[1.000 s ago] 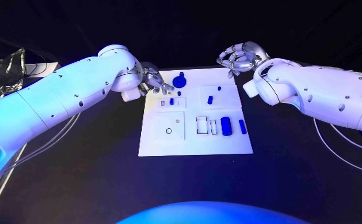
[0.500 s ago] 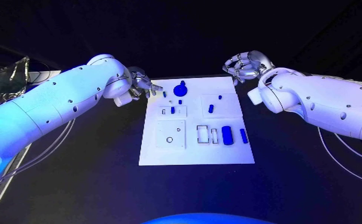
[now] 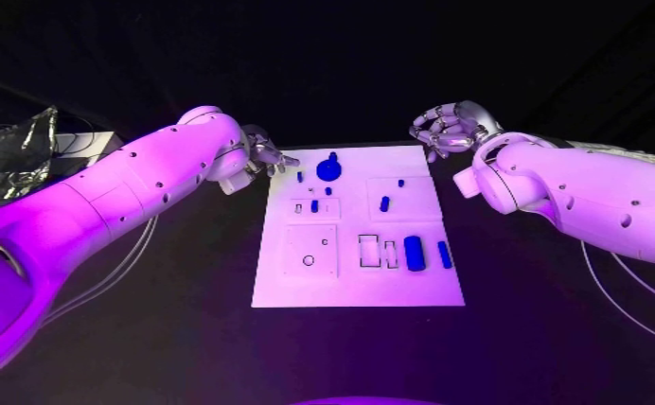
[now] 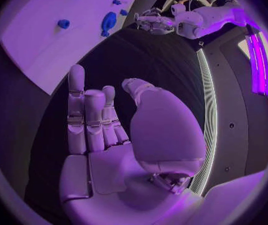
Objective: Assemble the parts on the task board
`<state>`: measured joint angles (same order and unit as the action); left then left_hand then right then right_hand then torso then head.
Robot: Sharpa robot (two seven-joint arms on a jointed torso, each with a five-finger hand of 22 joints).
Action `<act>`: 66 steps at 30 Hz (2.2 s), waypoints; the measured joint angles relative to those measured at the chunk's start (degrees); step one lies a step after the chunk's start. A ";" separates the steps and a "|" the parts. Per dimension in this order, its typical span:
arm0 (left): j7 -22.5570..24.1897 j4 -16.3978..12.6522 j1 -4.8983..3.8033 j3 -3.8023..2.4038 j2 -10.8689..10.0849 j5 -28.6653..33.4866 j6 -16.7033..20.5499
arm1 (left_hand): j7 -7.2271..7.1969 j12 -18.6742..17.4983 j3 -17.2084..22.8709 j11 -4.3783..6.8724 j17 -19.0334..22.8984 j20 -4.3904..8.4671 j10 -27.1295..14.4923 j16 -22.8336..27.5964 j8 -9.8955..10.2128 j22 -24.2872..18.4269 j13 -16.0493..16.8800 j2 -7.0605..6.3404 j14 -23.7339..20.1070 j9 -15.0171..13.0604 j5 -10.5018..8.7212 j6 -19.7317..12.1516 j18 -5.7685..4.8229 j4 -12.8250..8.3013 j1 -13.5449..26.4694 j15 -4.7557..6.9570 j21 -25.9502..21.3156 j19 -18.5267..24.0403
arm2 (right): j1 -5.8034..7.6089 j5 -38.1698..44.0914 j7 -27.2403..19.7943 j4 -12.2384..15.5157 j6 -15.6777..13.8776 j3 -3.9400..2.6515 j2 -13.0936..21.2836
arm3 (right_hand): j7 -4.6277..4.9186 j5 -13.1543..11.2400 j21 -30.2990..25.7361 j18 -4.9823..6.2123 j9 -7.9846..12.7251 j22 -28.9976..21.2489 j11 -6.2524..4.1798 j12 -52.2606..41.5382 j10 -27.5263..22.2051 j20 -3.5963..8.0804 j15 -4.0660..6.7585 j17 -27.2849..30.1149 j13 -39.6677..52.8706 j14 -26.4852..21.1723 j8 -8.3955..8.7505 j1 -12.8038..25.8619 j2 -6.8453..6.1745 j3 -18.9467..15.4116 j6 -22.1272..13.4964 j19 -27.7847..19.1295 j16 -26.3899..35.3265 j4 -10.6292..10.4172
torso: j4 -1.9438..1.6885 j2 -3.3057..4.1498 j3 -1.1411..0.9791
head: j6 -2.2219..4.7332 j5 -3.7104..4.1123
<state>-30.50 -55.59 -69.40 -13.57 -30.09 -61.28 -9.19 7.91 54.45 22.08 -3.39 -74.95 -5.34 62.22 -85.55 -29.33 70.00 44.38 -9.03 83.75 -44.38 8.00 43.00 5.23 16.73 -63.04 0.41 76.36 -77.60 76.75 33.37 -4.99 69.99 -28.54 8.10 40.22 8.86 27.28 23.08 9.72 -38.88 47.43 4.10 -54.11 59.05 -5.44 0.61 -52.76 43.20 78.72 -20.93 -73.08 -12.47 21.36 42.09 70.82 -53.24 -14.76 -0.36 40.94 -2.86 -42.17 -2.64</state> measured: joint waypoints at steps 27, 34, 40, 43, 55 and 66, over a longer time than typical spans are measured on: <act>3.69 4.85 0.04 1.20 3.26 -1.12 2.69 | -2.70 12.06 0.52 2.06 0.01 1.23 4.46 -1.76 -17.93 3.28 8.51 -1.31 0.10 -9.01 0.21 -2.25 0.01 0.10 3.42 1.34 2.47 -1.23 | 0.07 0.06 -0.12 0.45 -0.20 -0.12 0.10 | 0.00 0.22 0.00 0.00 -0.04 0.01 0.03 0.00 0.03 -0.01 0.00 -0.05 0.00 0.00 0.00 0.00 0.00 -0.01 0.00 -0.01 0.00 0.00 | 0.77 0.92 -0.07 | 0.53 -0.24; 3.72 5.89 0.05 1.71 3.79 -1.13 2.56 | -2.69 12.06 0.52 2.06 0.02 1.23 4.46 -1.76 -18.14 3.28 8.48 -1.31 0.10 -9.05 0.21 -2.26 0.00 0.10 3.41 1.33 2.47 -1.22 | 0.10 0.09 -0.13 0.61 -0.21 -0.14 0.17 | 0.00 0.22 0.00 0.00 -0.04 0.01 0.03 0.00 0.04 0.00 0.00 -0.04 0.00 0.00 0.00 0.00 0.00 -0.01 0.00 -0.01 0.00 -0.01 | 0.80 0.99 0.01 | 0.40 -0.21; 3.72 6.45 0.06 1.85 3.83 -1.14 2.51 | -2.69 12.06 0.52 2.06 0.02 1.23 4.46 -1.76 -18.14 3.20 8.42 -1.31 0.09 -9.05 0.21 -2.26 0.01 0.10 3.41 1.33 2.47 -1.22 | 0.13 0.11 -0.13 0.70 -0.24 -0.18 0.33 | 0.00 0.22 0.00 0.00 -0.04 0.01 0.04 0.00 0.04 0.00 0.00 -0.04 0.01 0.00 0.00 0.00 0.00 -0.01 0.00 -0.01 0.00 -0.01 | 0.80 1.02 0.01 | 0.18 -0.13; 3.72 6.63 0.06 1.88 3.92 -1.13 2.44 | -2.68 12.06 0.52 2.06 0.02 1.23 4.45 -1.76 -18.14 3.20 8.42 -1.12 0.20 -9.05 0.21 -2.65 0.01 0.10 3.22 1.44 2.47 -1.22 | 0.15 0.12 -0.13 0.76 -0.25 -0.20 0.34 | 0.00 0.22 0.00 0.00 -0.04 0.01 0.04 0.00 0.04 0.00 0.00 -0.03 0.01 0.00 0.00 0.00 0.00 -0.01 0.00 -0.01 0.00 -0.01 | 0.77 1.03 0.01 | 0.12 -0.06; 3.82 7.17 0.05 2.20 4.52 -0.52 1.70 | -2.47 12.27 1.50 2.06 0.02 1.23 4.45 -1.76 -18.14 3.20 8.21 -0.37 0.29 -8.91 0.21 -2.86 0.01 -0.06 2.47 1.52 2.47 -1.22 | 0.21 0.16 -0.13 0.82 -0.30 -0.24 0.32 | -0.01 0.22 0.00 0.00 -0.03 0.01 -0.09 -0.01 -0.08 -0.01 0.00 -0.03 0.01 0.00 0.00 0.00 0.00 -0.01 -0.01 -0.01 0.00 -0.01 | 0.76 0.96 0.00 | -0.25 0.04; 3.85 7.61 0.10 2.80 4.95 0.22 0.72 | -2.47 12.27 1.87 2.06 0.03 1.23 4.45 -1.76 -18.14 3.21 8.21 -0.57 0.29 -8.84 0.21 -2.86 0.00 -0.11 2.22 1.52 2.46 -1.22 | 0.24 0.18 -0.11 0.93 -0.32 -0.26 0.28 | -0.01 0.22 0.00 0.00 -0.03 0.01 -0.10 -0.01 -0.09 -0.01 0.00 -0.07 0.01 0.00 0.00 0.00 0.00 -0.01 -0.01 -0.01 0.00 -0.01 | 0.74 0.96 0.00 | -0.39 0.07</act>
<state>-26.65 -47.99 -69.30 -10.76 -25.14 -61.06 -8.47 5.44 66.72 23.95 -1.33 -74.92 -4.10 66.67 -87.31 -47.47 73.21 52.59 -9.60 84.04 -53.22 8.21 40.14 5.24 16.62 -60.82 1.93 78.82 -78.82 76.99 33.55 -5.10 70.92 -28.87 7.84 40.50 8.85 27.50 23.08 9.72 -38.90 47.44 4.00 -54.12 58.95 -5.45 0.61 -52.83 43.21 78.72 -20.93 -73.08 -12.47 21.35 42.08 70.81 -53.25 -14.77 0.38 41.90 -2.86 -42.56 -2.57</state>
